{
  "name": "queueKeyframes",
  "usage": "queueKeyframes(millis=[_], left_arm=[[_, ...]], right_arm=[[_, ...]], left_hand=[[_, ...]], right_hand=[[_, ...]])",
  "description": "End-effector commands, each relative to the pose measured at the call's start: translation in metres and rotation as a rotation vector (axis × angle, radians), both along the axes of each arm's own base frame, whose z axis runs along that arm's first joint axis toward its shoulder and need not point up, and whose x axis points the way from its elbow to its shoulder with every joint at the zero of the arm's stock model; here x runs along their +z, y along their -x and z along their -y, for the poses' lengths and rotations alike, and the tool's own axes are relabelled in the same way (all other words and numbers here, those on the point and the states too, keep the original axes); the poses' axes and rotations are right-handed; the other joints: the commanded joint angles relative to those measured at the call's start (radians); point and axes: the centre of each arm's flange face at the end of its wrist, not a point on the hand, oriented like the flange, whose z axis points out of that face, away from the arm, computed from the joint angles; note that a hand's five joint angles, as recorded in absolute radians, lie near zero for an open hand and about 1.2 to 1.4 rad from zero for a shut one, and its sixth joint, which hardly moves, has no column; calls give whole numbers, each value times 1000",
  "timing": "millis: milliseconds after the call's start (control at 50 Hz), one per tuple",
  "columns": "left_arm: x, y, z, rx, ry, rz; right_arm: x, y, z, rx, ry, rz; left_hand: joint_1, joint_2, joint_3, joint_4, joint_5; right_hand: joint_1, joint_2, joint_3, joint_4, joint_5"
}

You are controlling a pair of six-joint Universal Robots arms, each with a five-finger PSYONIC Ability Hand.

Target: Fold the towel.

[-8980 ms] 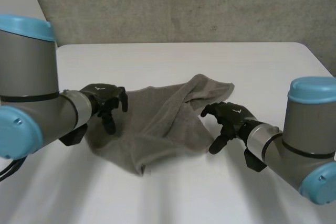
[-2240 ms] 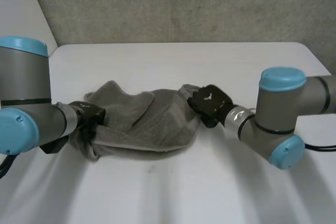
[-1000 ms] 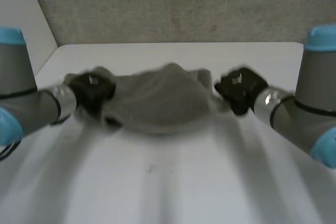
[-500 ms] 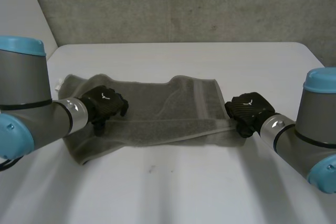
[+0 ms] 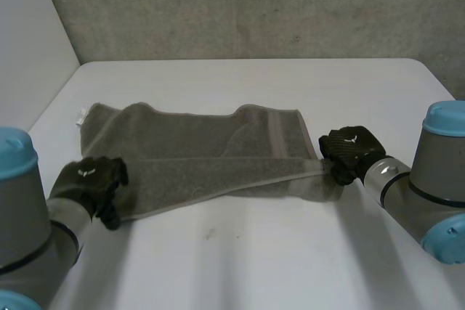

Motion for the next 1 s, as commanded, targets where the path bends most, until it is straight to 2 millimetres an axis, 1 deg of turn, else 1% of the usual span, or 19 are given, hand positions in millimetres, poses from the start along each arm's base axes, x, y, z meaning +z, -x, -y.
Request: queueKeyframes(millis=[20,160,320,360,580,660,740,1000], left_arm=[[-25,-4,-1,21,-49,40],[-29,0,8,23,-16,24],[-41,3,15,22,-34,33],[-46,4,19,24,-45,38],[-58,-1,30,54,-72,50],[-60,0,33,54,-65,47],[-61,2,38,53,-49,40],[-65,3,52,62,-36,31]], right_arm=[[-3,0,-1,2,-9,-3],[-4,0,-2,2,-11,-4],[-5,0,-2,2,-3,-3],[-5,0,-2,2,-3,-3],[-5,0,-2,5,-2,-7],[-6,0,-1,5,-2,-8],[-7,0,-2,7,-3,-11],[-9,0,-3,9,-10,-14]], left_hand=[[132,132,132,133,133],[127,126,126,127,127],[153,153,153,154,153],[191,190,190,192,191],[294,293,293,294,294],[323,323,323,324,324],[408,408,408,409,409],[438,437,437,438,438]], right_hand=[[437,217,208,204,239],[437,217,208,204,239],[437,217,208,204,239],[437,217,208,204,239],[437,217,208,204,239],[437,217,208,204,239],[437,217,208,204,239],[437,217,208,204,239]])
